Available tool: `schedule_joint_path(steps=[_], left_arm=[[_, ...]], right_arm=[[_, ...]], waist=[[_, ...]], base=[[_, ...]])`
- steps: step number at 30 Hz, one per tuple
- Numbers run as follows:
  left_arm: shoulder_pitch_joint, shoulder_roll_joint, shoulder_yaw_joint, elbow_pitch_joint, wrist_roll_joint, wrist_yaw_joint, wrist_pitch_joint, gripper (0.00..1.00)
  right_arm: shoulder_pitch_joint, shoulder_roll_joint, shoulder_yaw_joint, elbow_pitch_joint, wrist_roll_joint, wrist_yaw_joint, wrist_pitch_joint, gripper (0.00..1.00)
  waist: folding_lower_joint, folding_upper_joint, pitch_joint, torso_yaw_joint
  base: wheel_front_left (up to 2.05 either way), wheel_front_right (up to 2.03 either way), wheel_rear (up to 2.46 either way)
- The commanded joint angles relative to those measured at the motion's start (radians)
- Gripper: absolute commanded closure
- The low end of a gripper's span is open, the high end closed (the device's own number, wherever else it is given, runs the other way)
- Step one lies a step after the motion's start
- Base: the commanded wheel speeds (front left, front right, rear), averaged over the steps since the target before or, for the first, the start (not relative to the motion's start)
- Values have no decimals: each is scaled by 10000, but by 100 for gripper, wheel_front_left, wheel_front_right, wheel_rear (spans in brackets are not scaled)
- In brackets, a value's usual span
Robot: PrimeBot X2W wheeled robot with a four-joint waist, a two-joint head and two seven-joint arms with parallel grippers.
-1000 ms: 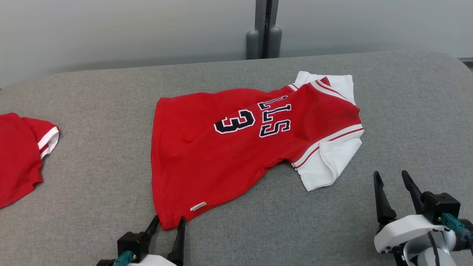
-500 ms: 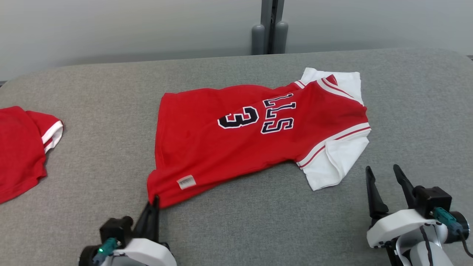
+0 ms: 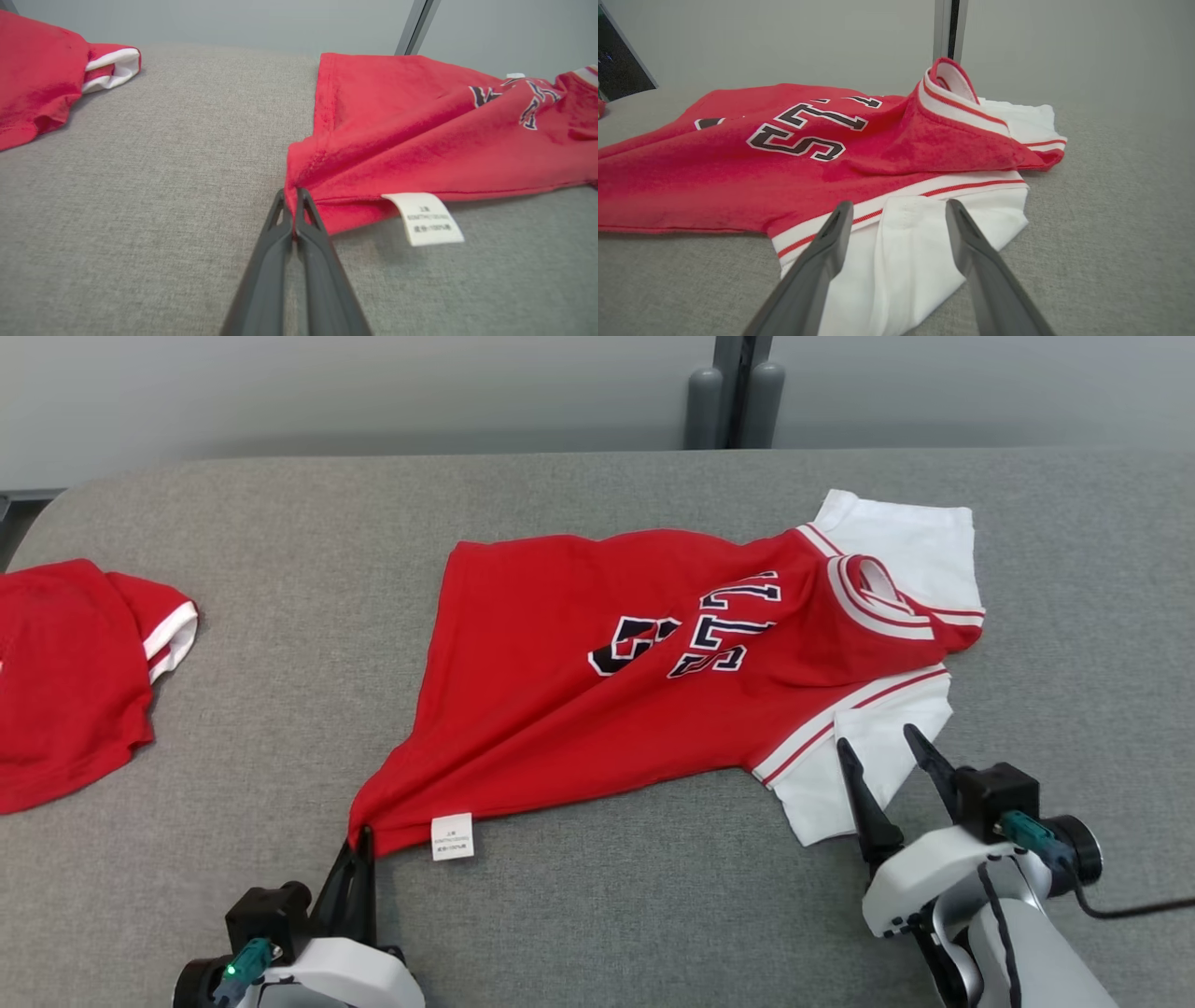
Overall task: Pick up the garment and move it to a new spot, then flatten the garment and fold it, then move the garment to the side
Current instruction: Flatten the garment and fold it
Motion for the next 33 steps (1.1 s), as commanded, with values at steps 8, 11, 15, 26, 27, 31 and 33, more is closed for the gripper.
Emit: schedule_joint_path(steps=[8,11,15,26,27,31,33], left_arm=[[-402,48,-474,136,-229,20,-3,100],[-439,51,-480,164,-231,20,-3,100],[-456,49,-415,152,-178,28,-3,100],[-344,43,-78,-183,143,-124,-3,100],[-412,45,-12,-317,181,-151,-3,100],[-841,48,406,-1039,560,-314,-4,100],[-1094,75,674,-1406,806,-450,-3,100]], right_arm=[[-1181,-68,-241,1781,-417,-3,-44,0],[-1428,-74,-334,2170,-498,-3,-44,18],[-1516,-77,-381,2177,-414,-3,-46,84],[-950,-71,-665,889,212,-3,-44,100],[-890,-76,-701,607,303,-3,-44,100],[-855,-71,-965,-771,671,-1,-44,100],[-945,-87,-1185,-1498,793,-3,-46,100]], waist=[[0,-1,391,342],[0,-1,490,414],[0,-1,580,435],[0,-1,-20,13],[0,-1,-127,-41],[0,-1,-593,-266],[0,-1,-844,-389]], base=[[0,0,0],[0,0,0],[0,0,0],[0,0,0],[0,0,0],[0,0,0],[0,0,0]])
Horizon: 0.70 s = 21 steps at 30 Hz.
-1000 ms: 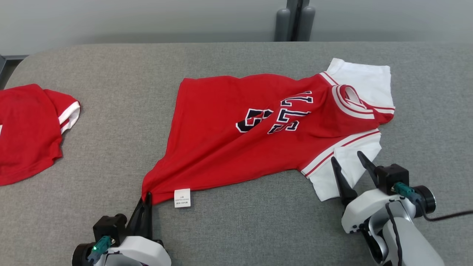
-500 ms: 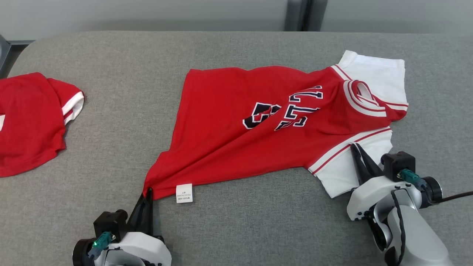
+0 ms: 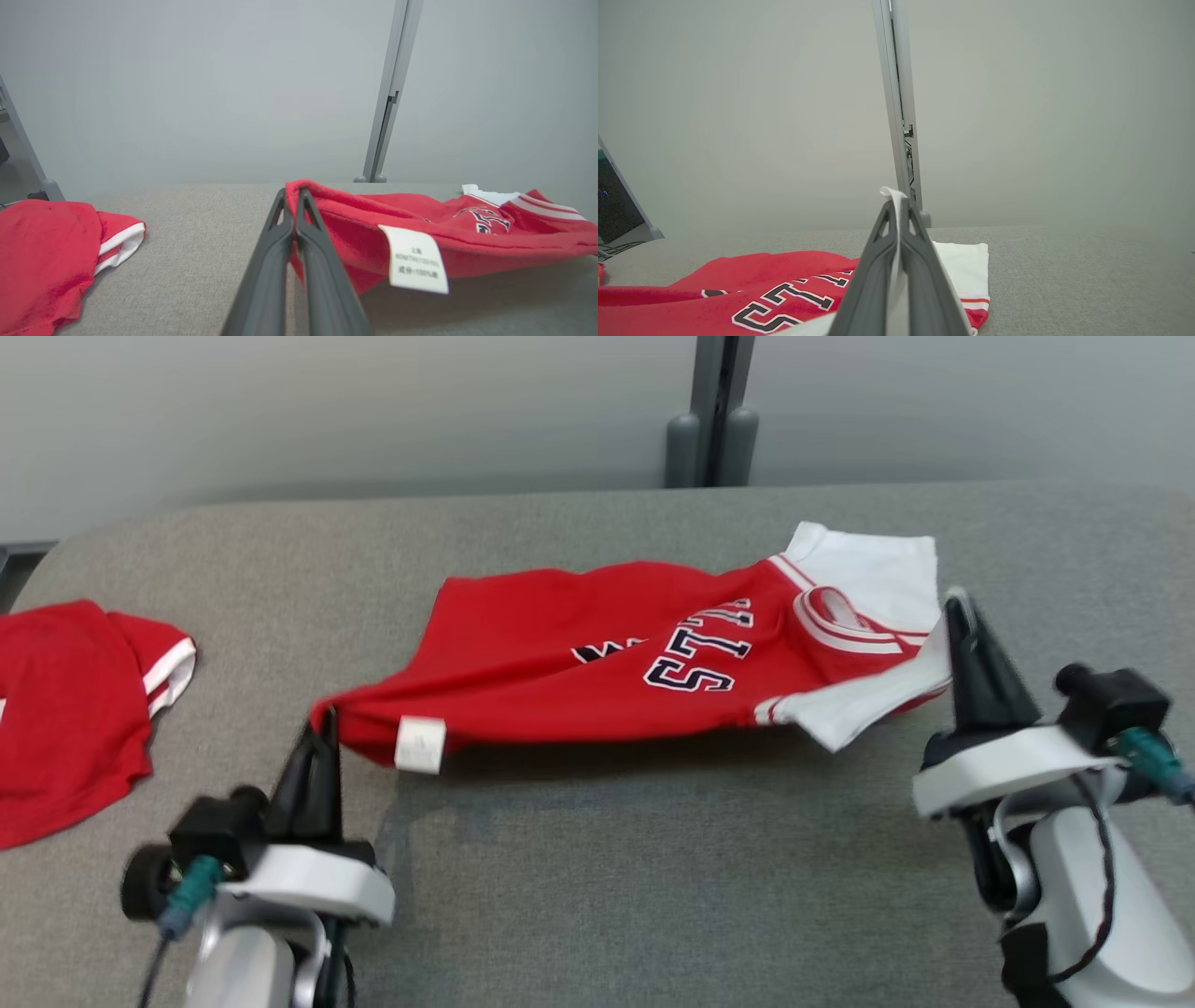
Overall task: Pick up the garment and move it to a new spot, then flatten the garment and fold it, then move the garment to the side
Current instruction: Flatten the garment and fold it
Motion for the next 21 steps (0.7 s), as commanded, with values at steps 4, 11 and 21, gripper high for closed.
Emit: schedule_joint_path(steps=[4,11,21], left_arm=[[-1037,453,638,-725,500,-420,-3,100],[-2983,1572,821,-790,968,-901,-1,100],[-5704,2524,741,-647,1015,-1069,919,100]], right_arm=[[-461,-228,-510,-1513,387,-1,-45,100],[-1820,-839,-857,-3011,929,-3,-34,100],[-4183,-1572,-1007,-3486,983,-4,316,100]], waist=[[0,-1,-825,-452],[0,-1,-1258,-741],[0,-1,-265,-741]], base=[[0,0,0],[0,0,0],[0,0,0]])
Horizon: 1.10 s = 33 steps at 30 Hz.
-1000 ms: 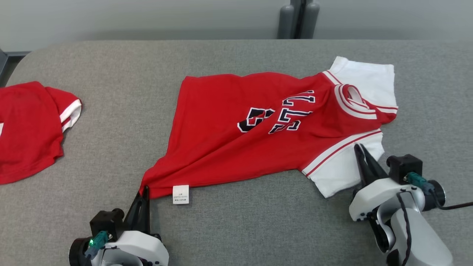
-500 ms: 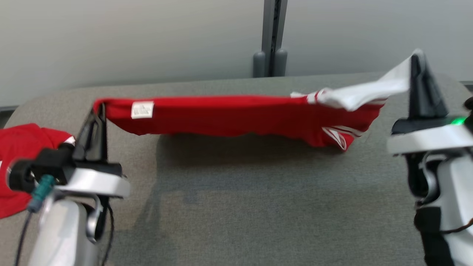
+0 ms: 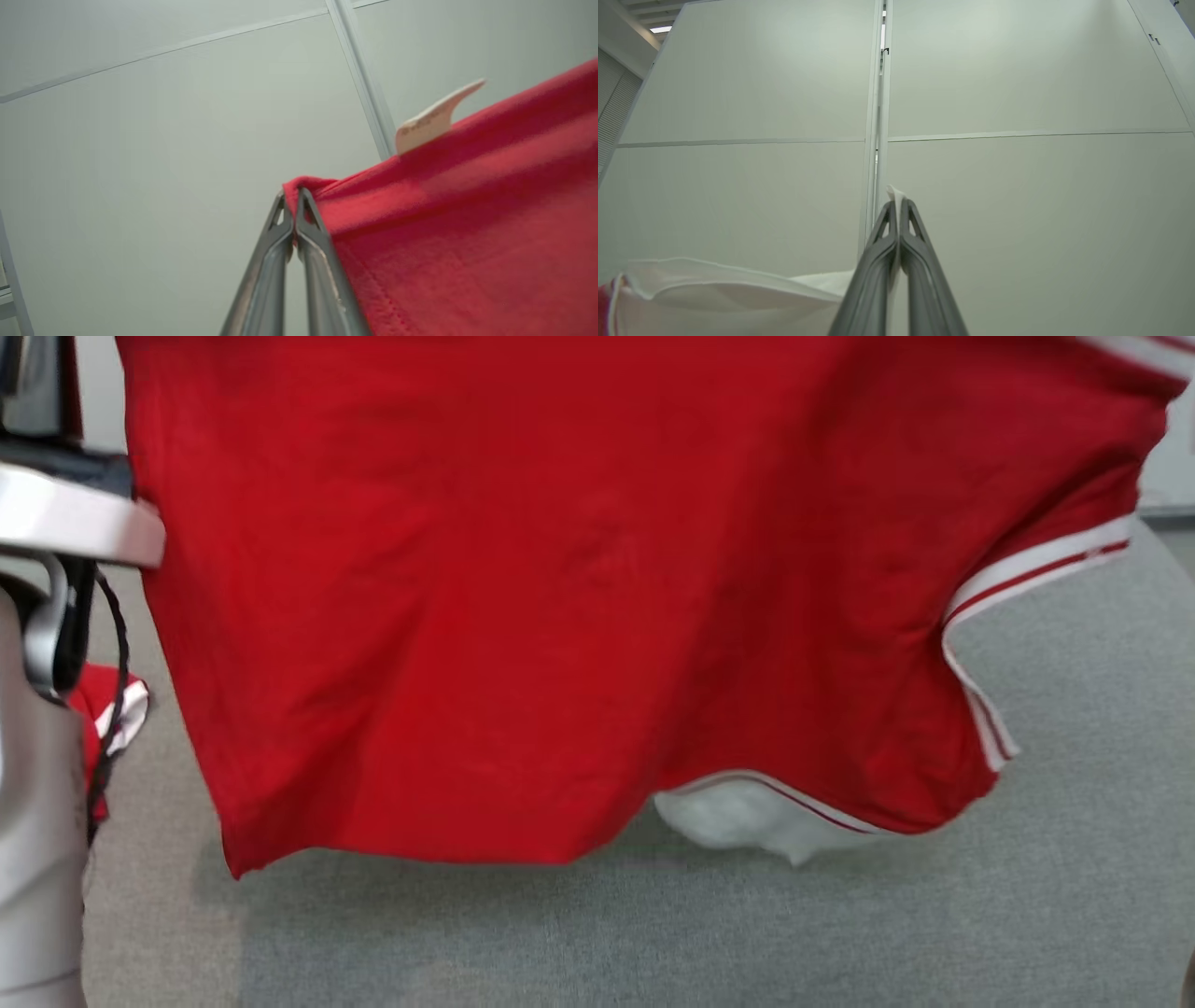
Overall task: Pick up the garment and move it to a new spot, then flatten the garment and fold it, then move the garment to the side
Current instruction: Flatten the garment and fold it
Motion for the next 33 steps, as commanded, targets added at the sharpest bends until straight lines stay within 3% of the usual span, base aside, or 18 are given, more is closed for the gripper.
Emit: schedule_joint_path(steps=[1,6,11,16,20,25,33], left_arm=[[-228,120,37,120,30,14,155,100],[-1440,69,-267,685,162,26,476,100],[-3294,40,-620,1742,553,218,-52,100],[-5221,103,-636,2634,793,598,-677,100],[-5959,41,-544,3231,628,741,-866,100],[-4878,-43,-377,3922,330,828,-897,100],[-995,-695,165,4011,-228,1095,-908,100]], right_arm=[[-213,-148,-48,97,-146,-6,93,100],[-1654,-315,-122,963,-487,-6,314,100],[-3672,-457,-404,2273,-1033,-8,0,100],[-5737,-622,-924,3056,-1632,-17,-282,100],[-6421,-795,-1320,3281,-1852,-31,-335,100],[-5068,-634,-1710,2934,-1513,-48,-333,100],[-22,161,-2229,2368,-492,-68,-344,100]], waist=[[0,0,628,83],[0,0,2203,324],[0,0,3706,536],[0,0,4320,562],[0,0,4483,537],[0,0,4614,363],[0,0,4308,45]], base=[[0,0,0],[0,0,0],[0,0,0],[0,0,0],[0,0,0],[0,0,0],[0,0,0]])
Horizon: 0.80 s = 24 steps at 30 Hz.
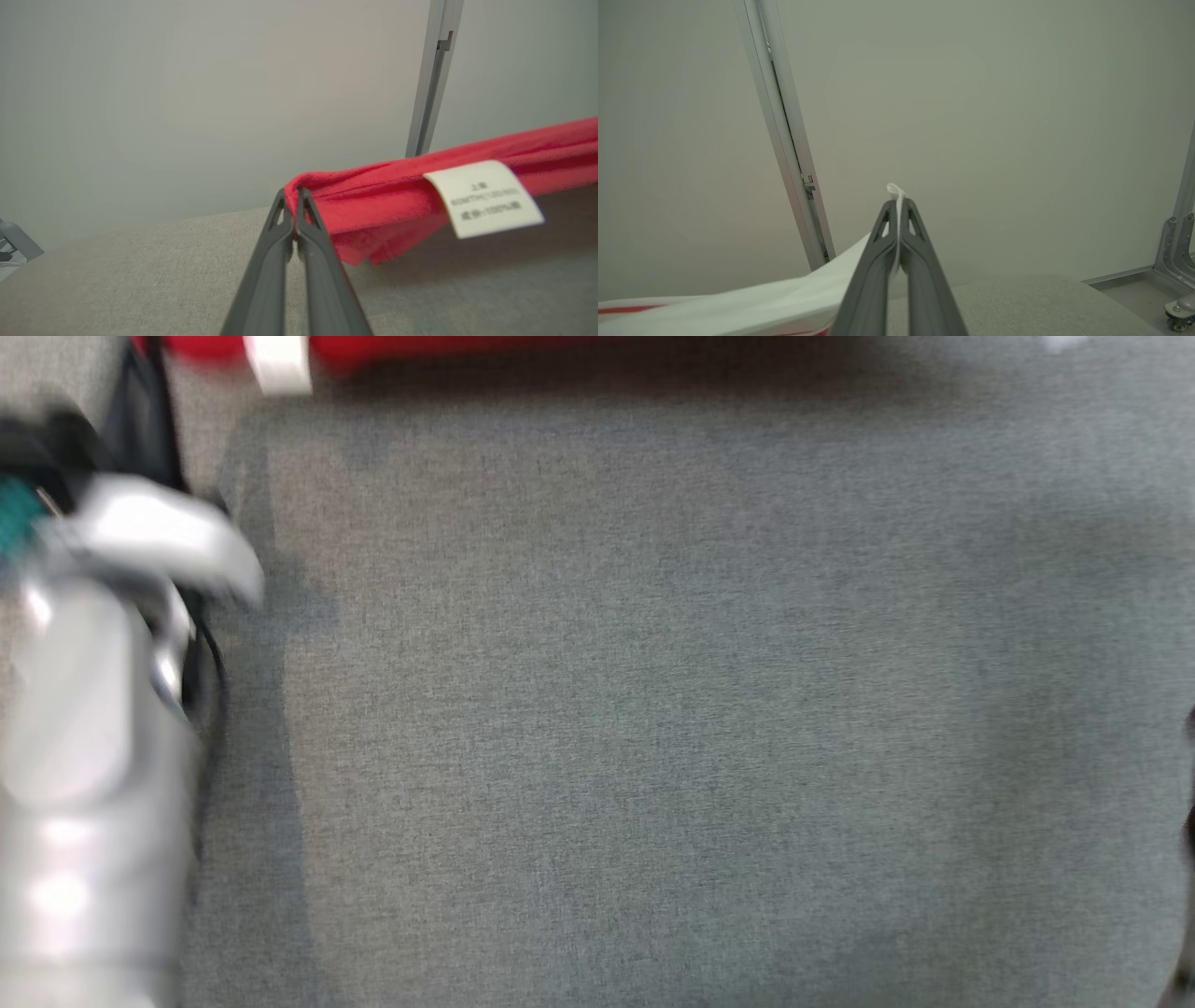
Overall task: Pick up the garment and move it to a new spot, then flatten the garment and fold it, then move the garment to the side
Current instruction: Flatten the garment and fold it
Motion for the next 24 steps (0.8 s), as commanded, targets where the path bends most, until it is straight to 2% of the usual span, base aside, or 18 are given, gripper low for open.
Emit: schedule_joint_path(steps=[1,6,13,24], left_arm=[[715,202,345,96,-149,277,32,100],[2753,-466,537,-62,-250,342,21,100],[4938,-1079,874,-50,-419,415,23,100],[7484,-1296,1051,-104,-435,271,18,100]], right_arm=[[766,-134,-306,-58,128,-143,-73,100],[3194,399,-179,-90,365,-142,-73,100],[5345,758,57,353,512,-139,-74,100],[7544,872,132,922,374,-139,-75,100]], waist=[[0,0,-169,-90],[0,0,-684,-191],[0,0,-1837,-340],[0,0,-4156,-336]], base=[[0,0,0],[0,0,0],[0,0,0],[0,0,0]])
